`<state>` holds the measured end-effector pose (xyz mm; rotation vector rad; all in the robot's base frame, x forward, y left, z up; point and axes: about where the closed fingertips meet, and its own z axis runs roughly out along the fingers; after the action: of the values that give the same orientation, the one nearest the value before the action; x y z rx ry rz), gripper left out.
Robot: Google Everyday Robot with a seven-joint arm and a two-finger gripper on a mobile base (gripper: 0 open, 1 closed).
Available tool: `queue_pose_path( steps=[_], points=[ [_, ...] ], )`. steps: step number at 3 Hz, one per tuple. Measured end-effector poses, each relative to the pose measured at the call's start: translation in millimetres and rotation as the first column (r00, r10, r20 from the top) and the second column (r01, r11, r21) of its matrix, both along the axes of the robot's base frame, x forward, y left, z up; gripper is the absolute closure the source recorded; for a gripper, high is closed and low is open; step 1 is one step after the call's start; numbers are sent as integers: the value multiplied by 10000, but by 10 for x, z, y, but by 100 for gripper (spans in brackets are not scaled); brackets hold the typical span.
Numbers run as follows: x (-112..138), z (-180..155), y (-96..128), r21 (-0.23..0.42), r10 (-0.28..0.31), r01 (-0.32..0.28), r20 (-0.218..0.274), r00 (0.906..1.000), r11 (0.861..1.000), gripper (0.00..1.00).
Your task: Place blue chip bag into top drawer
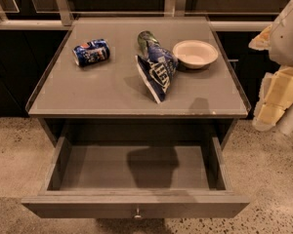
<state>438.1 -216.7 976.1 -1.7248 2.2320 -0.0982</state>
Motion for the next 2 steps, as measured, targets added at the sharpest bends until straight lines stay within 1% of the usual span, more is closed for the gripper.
queue_pose_path(
  steps=[1,2],
  points=[
    [0,0,0,0,0,0,0,10000,10000,0],
    [54,-2,8,162,3,-5,103,9999,9999,0]
  ],
)
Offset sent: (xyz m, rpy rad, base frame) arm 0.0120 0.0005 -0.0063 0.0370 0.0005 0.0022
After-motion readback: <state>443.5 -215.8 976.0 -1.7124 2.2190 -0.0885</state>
